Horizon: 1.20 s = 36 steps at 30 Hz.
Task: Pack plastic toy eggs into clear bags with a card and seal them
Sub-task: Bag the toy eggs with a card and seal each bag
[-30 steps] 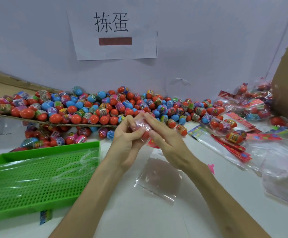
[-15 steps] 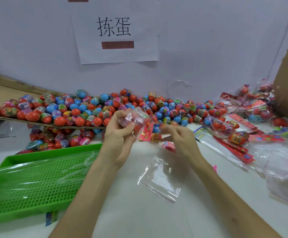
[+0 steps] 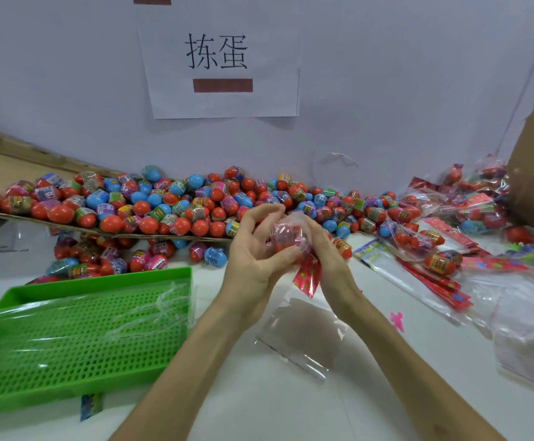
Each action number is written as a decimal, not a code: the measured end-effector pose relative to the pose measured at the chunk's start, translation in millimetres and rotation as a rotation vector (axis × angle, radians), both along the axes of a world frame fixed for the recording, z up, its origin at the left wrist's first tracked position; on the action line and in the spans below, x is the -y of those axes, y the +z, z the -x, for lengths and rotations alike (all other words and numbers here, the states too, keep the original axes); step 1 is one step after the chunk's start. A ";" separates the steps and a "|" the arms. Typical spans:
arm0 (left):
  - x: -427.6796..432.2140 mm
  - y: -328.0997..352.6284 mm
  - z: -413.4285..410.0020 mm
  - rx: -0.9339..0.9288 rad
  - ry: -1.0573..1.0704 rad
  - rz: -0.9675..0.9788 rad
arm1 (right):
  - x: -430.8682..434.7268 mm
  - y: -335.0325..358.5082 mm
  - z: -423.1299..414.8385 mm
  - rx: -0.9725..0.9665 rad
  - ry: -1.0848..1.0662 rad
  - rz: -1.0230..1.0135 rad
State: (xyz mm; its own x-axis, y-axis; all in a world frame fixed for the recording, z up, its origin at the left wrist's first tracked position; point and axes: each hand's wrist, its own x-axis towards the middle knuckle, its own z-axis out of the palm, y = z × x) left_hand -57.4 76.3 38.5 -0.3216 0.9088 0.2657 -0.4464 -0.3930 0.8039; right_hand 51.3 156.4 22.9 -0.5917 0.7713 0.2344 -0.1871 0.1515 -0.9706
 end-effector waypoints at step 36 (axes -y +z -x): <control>-10.5 -23.0 13.3 0.345 0.251 0.406 | -60.8 19.3 -54.1 0.225 0.068 0.197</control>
State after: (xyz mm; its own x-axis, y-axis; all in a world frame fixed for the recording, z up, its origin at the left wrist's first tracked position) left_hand -70.7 86.8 15.5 -0.5464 0.8006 -0.2460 -0.6422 -0.2119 0.7367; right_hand 105.4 217.2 42.2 -0.6635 0.7459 -0.0585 0.0329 -0.0490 -0.9983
